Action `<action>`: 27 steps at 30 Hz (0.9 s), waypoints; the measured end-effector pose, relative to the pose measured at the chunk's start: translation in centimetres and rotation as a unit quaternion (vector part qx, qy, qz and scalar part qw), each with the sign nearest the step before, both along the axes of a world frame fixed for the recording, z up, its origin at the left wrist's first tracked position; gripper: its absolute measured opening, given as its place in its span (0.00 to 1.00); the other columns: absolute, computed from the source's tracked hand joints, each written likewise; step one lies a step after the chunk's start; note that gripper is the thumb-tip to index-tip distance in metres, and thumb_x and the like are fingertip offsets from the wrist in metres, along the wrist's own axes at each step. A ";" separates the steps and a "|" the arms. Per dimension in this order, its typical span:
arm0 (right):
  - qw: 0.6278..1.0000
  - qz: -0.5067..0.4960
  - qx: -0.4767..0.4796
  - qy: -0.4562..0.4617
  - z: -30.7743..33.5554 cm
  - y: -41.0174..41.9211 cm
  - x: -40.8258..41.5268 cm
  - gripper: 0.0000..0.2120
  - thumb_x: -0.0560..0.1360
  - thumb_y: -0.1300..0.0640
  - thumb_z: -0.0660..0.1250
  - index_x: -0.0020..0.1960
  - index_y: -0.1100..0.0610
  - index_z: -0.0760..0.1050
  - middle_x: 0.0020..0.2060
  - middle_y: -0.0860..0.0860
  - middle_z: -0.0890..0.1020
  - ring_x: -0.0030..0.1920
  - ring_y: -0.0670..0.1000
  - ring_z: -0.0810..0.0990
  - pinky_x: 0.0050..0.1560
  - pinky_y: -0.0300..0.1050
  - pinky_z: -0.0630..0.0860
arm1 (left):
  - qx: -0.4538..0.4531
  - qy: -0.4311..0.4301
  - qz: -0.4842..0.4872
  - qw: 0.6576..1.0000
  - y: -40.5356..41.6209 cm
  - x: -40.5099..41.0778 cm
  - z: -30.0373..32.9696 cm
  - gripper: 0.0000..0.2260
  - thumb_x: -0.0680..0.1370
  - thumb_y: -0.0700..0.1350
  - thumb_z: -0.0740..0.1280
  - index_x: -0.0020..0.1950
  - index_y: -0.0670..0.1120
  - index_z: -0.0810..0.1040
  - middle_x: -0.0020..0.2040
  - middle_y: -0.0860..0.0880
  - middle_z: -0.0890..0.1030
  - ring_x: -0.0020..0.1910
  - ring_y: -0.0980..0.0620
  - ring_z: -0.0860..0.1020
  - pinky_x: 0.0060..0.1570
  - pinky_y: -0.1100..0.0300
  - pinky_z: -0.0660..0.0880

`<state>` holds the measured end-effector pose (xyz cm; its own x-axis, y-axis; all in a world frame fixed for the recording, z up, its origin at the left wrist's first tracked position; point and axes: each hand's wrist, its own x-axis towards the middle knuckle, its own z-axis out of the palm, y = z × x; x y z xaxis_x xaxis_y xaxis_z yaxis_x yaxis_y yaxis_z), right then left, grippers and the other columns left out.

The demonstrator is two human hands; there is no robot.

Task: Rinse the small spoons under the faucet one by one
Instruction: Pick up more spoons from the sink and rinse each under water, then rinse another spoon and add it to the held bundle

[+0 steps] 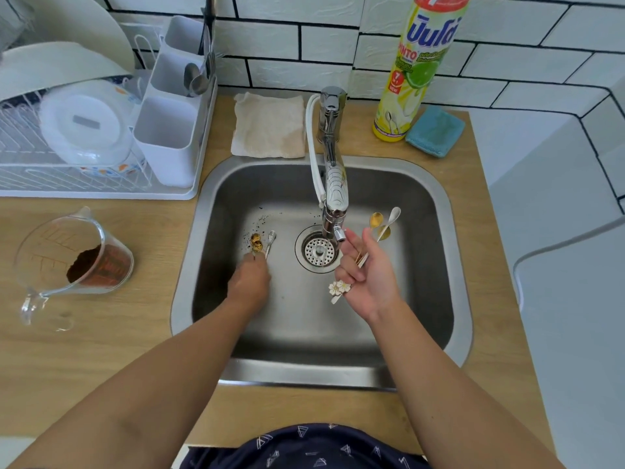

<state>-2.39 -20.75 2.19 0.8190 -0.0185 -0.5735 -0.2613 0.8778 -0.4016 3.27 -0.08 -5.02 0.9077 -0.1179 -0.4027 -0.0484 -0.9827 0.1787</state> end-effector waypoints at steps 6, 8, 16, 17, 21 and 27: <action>0.999 0.010 -0.022 0.021 -0.4 -0.7 -0.1 0.16 0.84 0.48 0.60 0.53 0.58 0.81 0.46 0.53 0.88 0.18 0.42 0.59 0.19 0.35 0.58 | -0.006 0.055 0.033 0.998 -0.4 0.8 0.2 0.11 0.82 0.39 0.61 0.64 0.40 0.71 0.58 0.39 0.77 0.55 0.40 0.78 0.49 0.49 0.77; 0.999 0.017 -0.038 0.031 -0.6 -0.7 -0.1 0.14 0.84 0.50 0.61 0.54 0.58 0.81 0.46 0.53 0.88 0.18 0.42 0.59 0.20 0.35 0.58 | -0.007 0.074 0.010 0.997 -0.5 0.8 0.4 0.11 0.82 0.39 0.59 0.64 0.39 0.72 0.60 0.39 0.76 0.56 0.41 0.76 0.55 0.49 0.77; 0.976 0.036 -0.195 0.087 -1.2 -0.3 0.1 0.08 0.81 0.57 0.70 0.59 0.57 0.79 0.42 0.50 0.87 0.20 0.42 0.58 0.21 0.36 0.56 | -0.176 0.026 -0.107 0.978 -2.4 -1.4 4.0 0.11 0.85 0.48 0.54 0.46 0.46 0.69 0.40 0.49 0.73 0.37 0.49 0.71 0.36 0.53 0.67; 0.972 0.042 -0.216 0.085 -1.2 0.0 0.2 0.08 0.80 0.59 0.71 0.59 0.56 0.79 0.39 0.48 0.85 0.21 0.42 0.59 0.21 0.36 0.56 | -0.184 0.029 -0.122 0.975 -2.6 -1.7 4.6 0.12 0.85 0.49 0.54 0.46 0.46 0.69 0.38 0.50 0.72 0.36 0.50 0.71 0.35 0.55 0.66; 0.938 0.117 -0.322 0.054 -0.5 1.3 0.5 0.07 0.78 0.59 0.74 0.50 0.49 0.79 0.26 0.40 0.77 0.20 0.40 0.65 0.21 0.33 0.61 | -0.223 0.044 -0.122 0.966 -3.0 -2.6 5.8 0.12 0.86 0.51 0.52 0.45 0.49 0.66 0.36 0.53 0.72 0.37 0.51 0.72 0.36 0.55 0.64; 0.912 0.111 -0.393 0.043 -0.5 2.2 1.2 0.08 0.75 0.56 0.77 0.52 0.57 0.83 0.28 0.39 0.82 0.23 0.36 0.74 0.25 0.28 0.67 | -0.213 0.012 -0.122 0.969 -2.7 -3.7 6.6 0.13 0.85 0.52 0.51 0.41 0.54 0.63 0.34 0.53 0.72 0.35 0.52 0.73 0.35 0.54 0.66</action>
